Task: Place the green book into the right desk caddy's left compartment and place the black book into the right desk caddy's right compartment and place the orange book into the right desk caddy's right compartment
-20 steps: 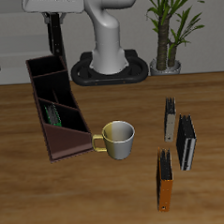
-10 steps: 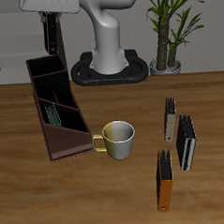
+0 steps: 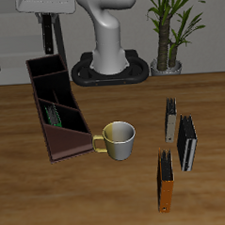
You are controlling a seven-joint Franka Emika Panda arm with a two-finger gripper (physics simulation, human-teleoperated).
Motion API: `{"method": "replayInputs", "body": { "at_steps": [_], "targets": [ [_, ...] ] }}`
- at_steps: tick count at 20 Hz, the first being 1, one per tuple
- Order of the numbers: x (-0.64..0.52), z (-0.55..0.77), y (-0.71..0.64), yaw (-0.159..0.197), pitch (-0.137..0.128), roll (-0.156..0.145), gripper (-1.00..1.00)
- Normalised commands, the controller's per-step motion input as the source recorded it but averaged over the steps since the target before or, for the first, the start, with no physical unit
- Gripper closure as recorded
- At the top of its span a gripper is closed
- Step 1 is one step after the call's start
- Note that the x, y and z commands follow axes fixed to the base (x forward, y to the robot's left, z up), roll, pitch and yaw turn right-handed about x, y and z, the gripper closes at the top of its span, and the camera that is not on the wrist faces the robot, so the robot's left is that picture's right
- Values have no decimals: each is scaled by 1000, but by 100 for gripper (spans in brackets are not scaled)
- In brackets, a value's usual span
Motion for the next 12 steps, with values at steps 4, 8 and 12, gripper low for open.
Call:
{"method": "replayInputs", "body": {
  "at_steps": [4, 8, 12],
  "targets": [
    [11, -77, -83, -14, 38, 18, 100],
    [37, -117, -9, -4, 21, -5, 100],
    [83, -27, -134, -50, 22, -25, 100]
  ]
}}
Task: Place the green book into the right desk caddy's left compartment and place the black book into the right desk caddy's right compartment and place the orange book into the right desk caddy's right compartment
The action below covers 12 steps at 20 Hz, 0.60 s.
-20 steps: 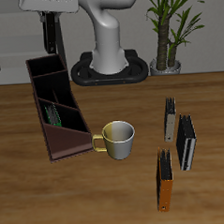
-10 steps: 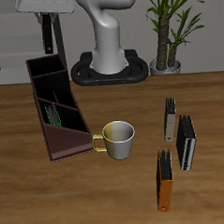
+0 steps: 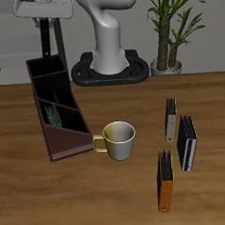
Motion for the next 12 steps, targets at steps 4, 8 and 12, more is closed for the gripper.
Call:
{"method": "replayInputs", "body": {
  "at_steps": [4, 8, 12],
  "targets": [
    [47, -142, -79, -40, 57, 37, 100],
    [24, -125, -36, -26, 49, 56, 100],
    [58, -89, -27, -30, 52, 62, 100]
  ]
}}
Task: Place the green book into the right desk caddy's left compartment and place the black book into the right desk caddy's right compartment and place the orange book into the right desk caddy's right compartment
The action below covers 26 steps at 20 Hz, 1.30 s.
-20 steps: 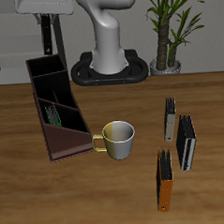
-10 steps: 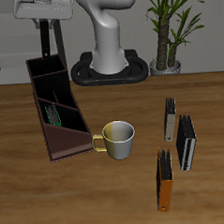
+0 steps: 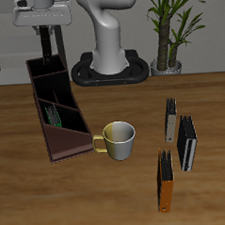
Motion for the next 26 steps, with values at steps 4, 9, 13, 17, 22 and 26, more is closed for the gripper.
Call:
{"method": "replayInputs", "body": {
  "at_steps": [4, 9, 13, 17, 22, 26],
  "targets": [
    [100, -59, 62, -21, 41, 48, 100],
    [45, -93, 78, -6, 14, -4, 100],
    [69, -88, -46, -32, 16, -5, 100],
    [113, -254, 48, -14, 45, 10, 100],
    [58, -161, -44, -28, 31, 7, 100],
    [49, -135, -57, 3, 16, -38, 100]
  ]
}}
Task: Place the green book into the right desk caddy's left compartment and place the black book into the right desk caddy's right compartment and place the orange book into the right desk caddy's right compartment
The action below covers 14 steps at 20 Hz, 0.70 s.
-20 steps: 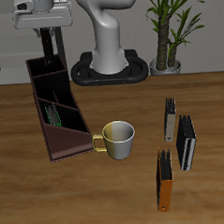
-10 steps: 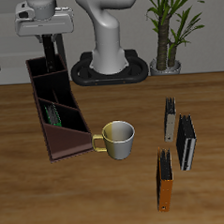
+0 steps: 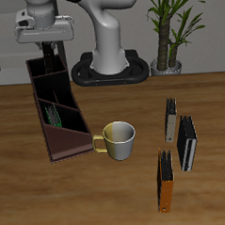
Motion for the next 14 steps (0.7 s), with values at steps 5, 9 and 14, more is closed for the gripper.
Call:
{"method": "replayInputs", "body": {
  "at_steps": [5, 9, 14],
  "targets": [
    [42, -63, -73, -32, 8, -40, -100],
    [14, -38, 48, 5, 10, 1, -100],
    [41, 31, 102, 9, -5, 7, -100]
  ]
}}
